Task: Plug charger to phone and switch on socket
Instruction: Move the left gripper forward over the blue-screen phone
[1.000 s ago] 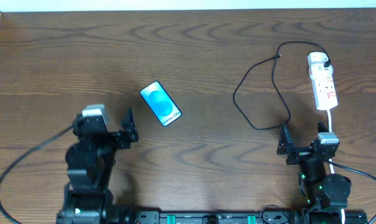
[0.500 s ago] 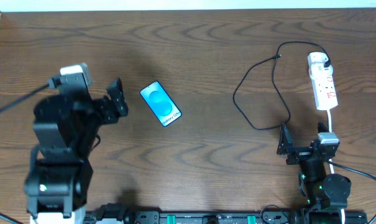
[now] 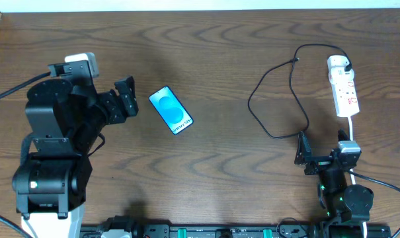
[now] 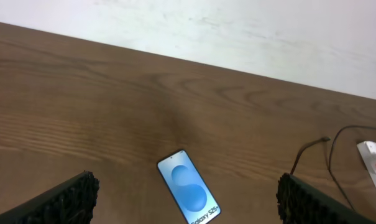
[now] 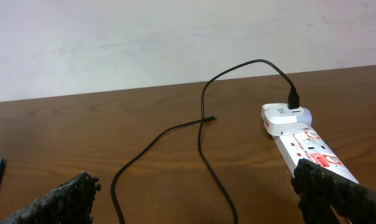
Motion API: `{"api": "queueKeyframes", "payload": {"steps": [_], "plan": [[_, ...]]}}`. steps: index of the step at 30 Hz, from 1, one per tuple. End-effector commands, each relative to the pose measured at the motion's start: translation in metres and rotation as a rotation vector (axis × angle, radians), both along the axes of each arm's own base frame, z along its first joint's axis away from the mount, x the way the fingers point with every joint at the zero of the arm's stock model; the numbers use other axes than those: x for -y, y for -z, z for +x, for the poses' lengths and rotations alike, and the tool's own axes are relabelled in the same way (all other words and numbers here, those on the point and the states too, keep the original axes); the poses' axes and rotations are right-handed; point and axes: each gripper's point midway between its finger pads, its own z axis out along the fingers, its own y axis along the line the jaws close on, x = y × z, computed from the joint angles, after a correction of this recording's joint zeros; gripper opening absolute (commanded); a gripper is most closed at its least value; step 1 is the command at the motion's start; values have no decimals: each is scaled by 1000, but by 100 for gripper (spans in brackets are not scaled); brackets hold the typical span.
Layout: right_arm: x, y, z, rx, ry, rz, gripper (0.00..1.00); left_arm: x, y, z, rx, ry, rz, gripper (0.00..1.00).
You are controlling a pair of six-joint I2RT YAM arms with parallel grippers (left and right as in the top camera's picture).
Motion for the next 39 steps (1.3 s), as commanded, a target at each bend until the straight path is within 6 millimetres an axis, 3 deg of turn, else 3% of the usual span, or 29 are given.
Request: {"api": "queueKeyframes", "payload": {"steps": [1,4,7,15,23,30,32,33,39], "plan": [[1,1,0,0,4,-13,99,2,-3,7,-1,-15,-47,92],[1,1,0,0,4,-13,99,-2,2,12,-32,-76,-102,92],[1,1,0,0,4,-13,99,-19,9,16,-78,-221,-149,92],[1,1,0,0,4,-13,99,-34,17,19,-219,-411,-155,92],[1,1,0,0,4,-13,99,-18,32,25,-365,-468,-117,92],[1,1,0,0,4,-13,99,-21,64,7,-518,-665,-199,92],[1,1,0,0,4,-13,99,-15,68,6,-549,-642,-214,92],[1,1,0,0,4,-13,99,-11,69,6,-560,-628,-226,98],[1,1,0,0,4,-13,99,-1,72,4,-594,-588,-264,96]]}}
